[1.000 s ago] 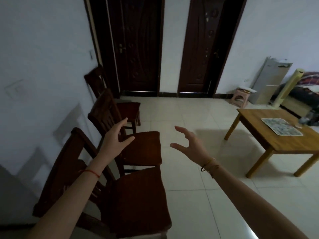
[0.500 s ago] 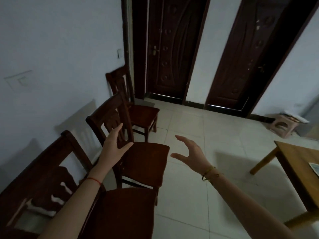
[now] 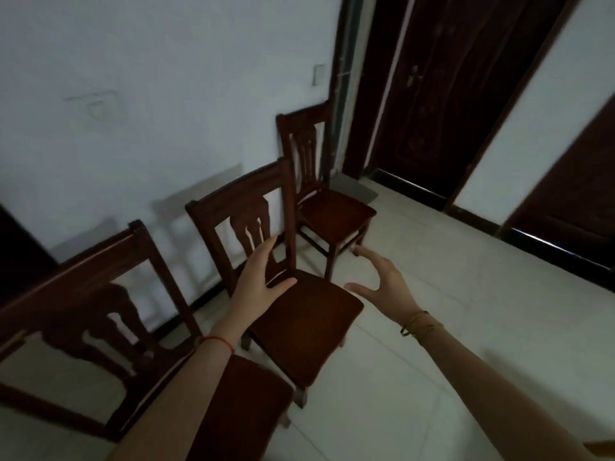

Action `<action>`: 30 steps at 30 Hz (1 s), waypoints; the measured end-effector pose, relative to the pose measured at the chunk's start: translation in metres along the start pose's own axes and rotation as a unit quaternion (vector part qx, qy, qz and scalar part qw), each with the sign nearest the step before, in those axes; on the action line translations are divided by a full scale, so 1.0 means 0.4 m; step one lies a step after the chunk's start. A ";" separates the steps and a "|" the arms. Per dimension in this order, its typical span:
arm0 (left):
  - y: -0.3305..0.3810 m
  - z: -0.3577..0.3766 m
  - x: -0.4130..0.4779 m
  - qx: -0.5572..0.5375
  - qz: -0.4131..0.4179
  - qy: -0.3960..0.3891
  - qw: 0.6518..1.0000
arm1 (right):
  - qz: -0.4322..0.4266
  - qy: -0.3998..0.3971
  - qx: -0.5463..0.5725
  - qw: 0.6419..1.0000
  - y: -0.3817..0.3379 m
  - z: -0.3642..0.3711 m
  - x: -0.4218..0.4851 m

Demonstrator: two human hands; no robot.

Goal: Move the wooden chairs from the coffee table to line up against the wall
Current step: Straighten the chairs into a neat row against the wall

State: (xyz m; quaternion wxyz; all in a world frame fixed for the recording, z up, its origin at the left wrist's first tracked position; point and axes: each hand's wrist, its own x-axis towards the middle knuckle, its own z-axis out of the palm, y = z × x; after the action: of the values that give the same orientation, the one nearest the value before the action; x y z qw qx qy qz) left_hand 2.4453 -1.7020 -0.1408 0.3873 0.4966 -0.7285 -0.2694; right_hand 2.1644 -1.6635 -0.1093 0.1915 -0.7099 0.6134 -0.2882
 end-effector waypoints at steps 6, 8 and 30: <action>0.025 0.190 0.033 0.030 -0.075 0.071 0.994 | -0.087 -0.082 0.000 0.993 0.215 -0.049 0.166; 0.030 0.263 0.028 0.010 -0.122 0.101 0.987 | -0.113 -0.114 0.010 0.987 0.288 -0.056 0.208; -0.714 1.112 -0.254 -0.010 -0.216 0.272 0.938 | -0.166 -0.263 0.163 0.936 1.218 0.722 0.339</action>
State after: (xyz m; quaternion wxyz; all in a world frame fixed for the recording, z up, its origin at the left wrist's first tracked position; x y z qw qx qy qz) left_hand 2.2432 -1.7071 -0.6396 0.5084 0.6923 -0.4680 -0.2080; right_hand 1.9909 -1.9049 -0.6102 0.4083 -0.8112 0.3594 -0.2146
